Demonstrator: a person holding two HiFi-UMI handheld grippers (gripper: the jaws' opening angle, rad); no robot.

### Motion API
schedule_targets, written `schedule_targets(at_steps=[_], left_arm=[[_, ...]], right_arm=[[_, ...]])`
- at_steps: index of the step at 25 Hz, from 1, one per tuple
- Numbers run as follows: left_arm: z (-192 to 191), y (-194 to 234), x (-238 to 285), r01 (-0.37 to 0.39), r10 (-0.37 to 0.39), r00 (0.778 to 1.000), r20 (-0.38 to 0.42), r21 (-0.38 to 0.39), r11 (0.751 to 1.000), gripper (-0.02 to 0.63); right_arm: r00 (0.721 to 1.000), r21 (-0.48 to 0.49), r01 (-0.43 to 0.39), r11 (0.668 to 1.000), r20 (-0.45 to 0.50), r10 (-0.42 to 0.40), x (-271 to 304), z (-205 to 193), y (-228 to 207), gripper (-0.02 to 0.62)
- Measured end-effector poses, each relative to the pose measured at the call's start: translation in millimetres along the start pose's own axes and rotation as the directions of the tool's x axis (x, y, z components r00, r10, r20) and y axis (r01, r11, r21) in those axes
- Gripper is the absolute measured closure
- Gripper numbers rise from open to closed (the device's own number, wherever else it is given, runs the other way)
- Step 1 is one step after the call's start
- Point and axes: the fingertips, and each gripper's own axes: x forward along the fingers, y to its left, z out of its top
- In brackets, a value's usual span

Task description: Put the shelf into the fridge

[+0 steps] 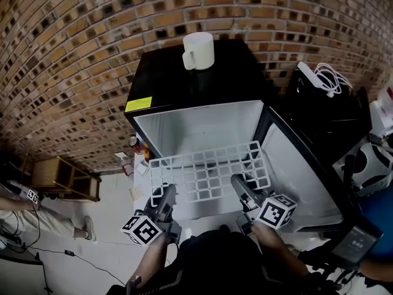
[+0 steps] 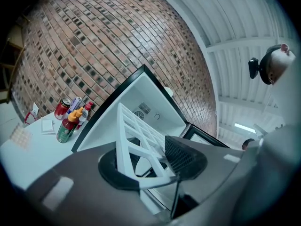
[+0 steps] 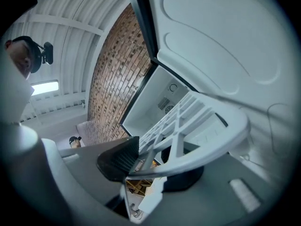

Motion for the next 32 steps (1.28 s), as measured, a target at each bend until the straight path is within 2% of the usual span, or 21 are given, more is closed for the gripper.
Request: schedule_targets(at_steps=[6, 15, 21, 32], left_arm=[[1, -5, 14, -0.016, 0.016, 1.0, -0.023, 0.013, 1.0, 0.448], [12, 17, 30, 0.009, -0.009, 0.999, -0.047, -0.002, 1.0, 0.449], [18, 21, 45, 0.038, -0.038, 0.997, -0.067, -0.002, 0.999, 0.449], [14, 37, 62, 0.045, -0.047, 0.996, -0.074, -0.024, 0.999, 0.449]], right_arm=[[1.0, 0.032, 0.0, 0.999, 0.006, 0.0, 1, 7, -11, 0.437], [0.999, 0.059, 0.028, 0.998, 0.018, -0.029, 23, 7, -18, 0.44], [0.998, 0.057, 0.046, 0.997, 0.042, -0.048, 31, 14, -22, 0.44], [0.996, 0.057, 0.079, 0.995, 0.043, -0.081, 41, 14, -38, 0.44]])
